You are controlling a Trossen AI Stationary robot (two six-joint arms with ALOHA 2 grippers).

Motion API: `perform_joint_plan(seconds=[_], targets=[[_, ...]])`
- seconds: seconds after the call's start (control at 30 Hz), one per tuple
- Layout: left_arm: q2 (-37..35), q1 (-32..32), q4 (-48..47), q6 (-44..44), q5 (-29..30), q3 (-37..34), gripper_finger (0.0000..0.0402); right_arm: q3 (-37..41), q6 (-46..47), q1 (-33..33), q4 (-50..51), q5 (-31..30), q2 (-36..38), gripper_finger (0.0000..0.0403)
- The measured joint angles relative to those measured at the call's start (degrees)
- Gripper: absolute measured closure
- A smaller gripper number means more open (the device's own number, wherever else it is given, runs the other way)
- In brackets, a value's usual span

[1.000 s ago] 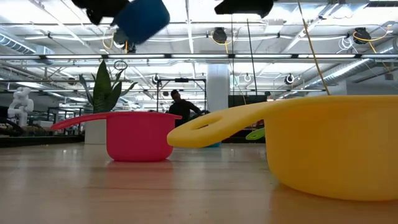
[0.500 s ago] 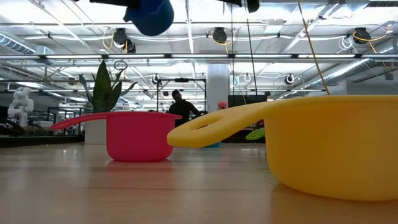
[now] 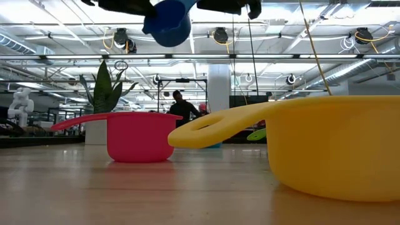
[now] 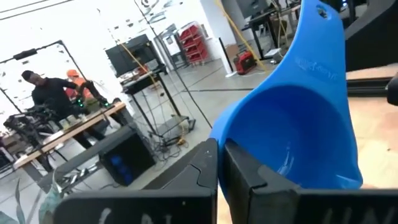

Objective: Nest measuring cups in basket
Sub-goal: Stack the blue measuring cup on top of the red measuring cup

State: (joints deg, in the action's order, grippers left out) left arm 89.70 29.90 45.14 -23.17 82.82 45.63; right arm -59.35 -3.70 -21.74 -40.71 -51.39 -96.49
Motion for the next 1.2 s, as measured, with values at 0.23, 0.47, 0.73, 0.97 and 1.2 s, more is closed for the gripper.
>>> perform_joint_plan(seconds=[0.23,0.47,0.73,0.97,1.2], targets=[[0.06,-0.38,2.57,-0.62,-0.75,0.00,0.0394,0.00,1.50,0.95,4.27,-1.17,-0.01,0.0181],[-0.01,-1.12,3.42,-0.46,-1.80,0.00,0.0394,0.00,5.17,2.15,6.77,-0.81,0.00,0.0181],[-0.01,-1.80,3.71,2.26,-4.82,0.00,0.0394,0.00,6.79,3.04,7.57,0.51,0.00,0.0181],[-0.01,-1.91,4.48,2.81,-6.42,-0.02,0.0394,0.00,4.65,3.03,7.64,-1.12,0.00,0.0211],[-0.01,-1.87,3.88,2.82,-6.52,-0.04,0.0394,0.00,2.63,3.08,7.85,-1.19,0.02,0.0253]])
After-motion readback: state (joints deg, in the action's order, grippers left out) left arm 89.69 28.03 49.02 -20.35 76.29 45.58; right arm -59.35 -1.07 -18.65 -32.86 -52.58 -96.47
